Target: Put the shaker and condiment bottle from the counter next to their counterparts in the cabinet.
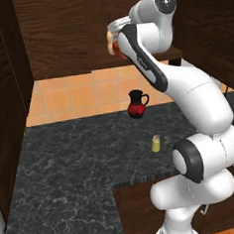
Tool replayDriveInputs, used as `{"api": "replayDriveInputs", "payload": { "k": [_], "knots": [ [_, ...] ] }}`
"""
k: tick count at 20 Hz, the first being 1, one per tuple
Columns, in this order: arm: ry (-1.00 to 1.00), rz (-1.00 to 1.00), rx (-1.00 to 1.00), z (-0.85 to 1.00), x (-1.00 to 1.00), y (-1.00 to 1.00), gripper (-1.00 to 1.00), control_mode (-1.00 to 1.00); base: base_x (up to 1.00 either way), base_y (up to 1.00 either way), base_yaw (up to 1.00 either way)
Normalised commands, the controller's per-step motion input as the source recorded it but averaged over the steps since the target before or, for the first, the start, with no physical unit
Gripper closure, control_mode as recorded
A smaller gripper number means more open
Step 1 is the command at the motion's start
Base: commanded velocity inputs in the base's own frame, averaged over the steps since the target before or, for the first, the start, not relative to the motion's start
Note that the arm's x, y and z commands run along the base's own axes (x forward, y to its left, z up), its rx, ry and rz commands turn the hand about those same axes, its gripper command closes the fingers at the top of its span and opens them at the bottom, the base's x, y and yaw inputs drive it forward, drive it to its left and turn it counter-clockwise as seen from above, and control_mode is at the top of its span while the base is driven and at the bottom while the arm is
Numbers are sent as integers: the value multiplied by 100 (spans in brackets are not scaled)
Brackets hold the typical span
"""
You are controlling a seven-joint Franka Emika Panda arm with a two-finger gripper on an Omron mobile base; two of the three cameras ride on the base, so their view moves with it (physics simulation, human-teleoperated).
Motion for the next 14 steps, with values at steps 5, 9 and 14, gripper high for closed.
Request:
{"api": "replayDriveInputs", "payload": {
  "k": [5,9,14],
  "knots": [
    [-11,0,0,-6,72,-10,-100,-100,0,0,0],
    [-14,0,0,-8,57,-2,-100,-100,0,0,0],
    [-19,0,0,-2,37,0,-100,-100,0,0,0]
  ]
}}
